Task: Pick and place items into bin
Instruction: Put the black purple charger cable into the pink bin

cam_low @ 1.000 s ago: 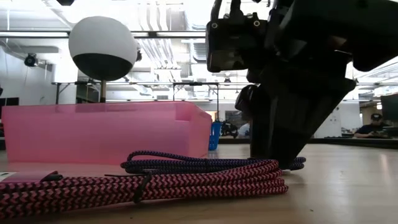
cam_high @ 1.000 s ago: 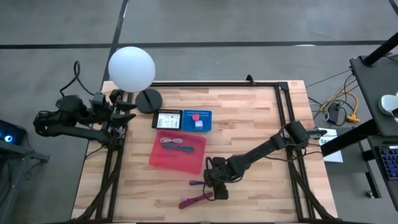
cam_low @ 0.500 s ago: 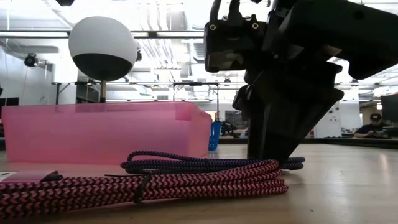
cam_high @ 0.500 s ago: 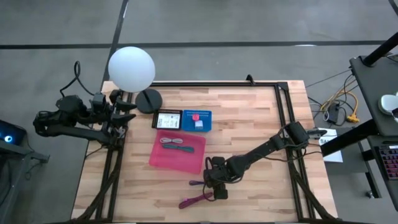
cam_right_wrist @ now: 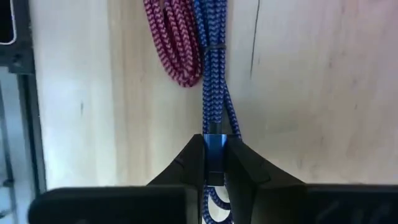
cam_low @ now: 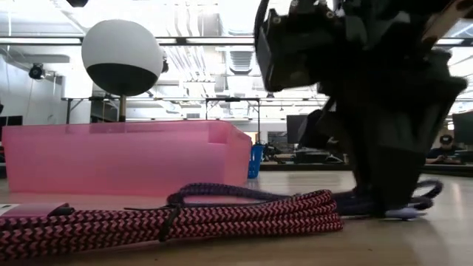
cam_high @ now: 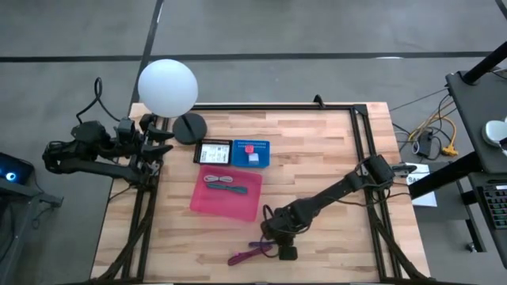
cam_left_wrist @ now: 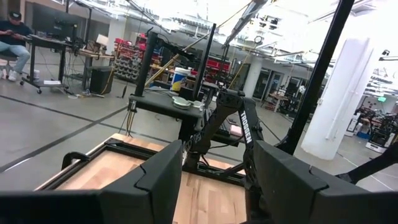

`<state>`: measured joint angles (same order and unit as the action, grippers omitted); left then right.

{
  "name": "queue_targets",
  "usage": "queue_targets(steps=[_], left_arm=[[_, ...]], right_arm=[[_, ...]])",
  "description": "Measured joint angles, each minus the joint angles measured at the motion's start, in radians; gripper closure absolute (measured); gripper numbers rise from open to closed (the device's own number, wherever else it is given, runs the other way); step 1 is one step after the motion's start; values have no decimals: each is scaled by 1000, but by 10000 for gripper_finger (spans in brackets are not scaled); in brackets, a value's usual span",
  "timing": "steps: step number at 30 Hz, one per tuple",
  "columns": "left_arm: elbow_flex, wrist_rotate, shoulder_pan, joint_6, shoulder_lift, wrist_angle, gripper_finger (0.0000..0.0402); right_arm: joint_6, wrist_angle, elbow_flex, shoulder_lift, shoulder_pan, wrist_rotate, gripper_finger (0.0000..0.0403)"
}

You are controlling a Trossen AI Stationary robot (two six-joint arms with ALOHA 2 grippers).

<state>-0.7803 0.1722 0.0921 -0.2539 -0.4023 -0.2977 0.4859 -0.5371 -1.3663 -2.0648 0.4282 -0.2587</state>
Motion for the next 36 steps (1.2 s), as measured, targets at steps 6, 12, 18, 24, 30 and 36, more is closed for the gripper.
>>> queue_targets(steps=[6,12,18,24,30,36], left_arm=[[0,0,0,0,0,-1,219],[0,0,0,0,0,-6,219],[0,0,0,0,0,-6,219],[0,0,0,0,1,-6,219],[0,0,0,0,4,-6,219],[0,0,0,0,5,-6,219]], right_arm=[[56,-8,1,73,-1,1,376],[72,-6,-18,156,-9,41,376],[93,-3,-93,185,-49,177,376],[91,9,-170,174,-134,236,376],[110,86,-212,170,-228,236,376],[167,241,-211,164,-313,186,376]])
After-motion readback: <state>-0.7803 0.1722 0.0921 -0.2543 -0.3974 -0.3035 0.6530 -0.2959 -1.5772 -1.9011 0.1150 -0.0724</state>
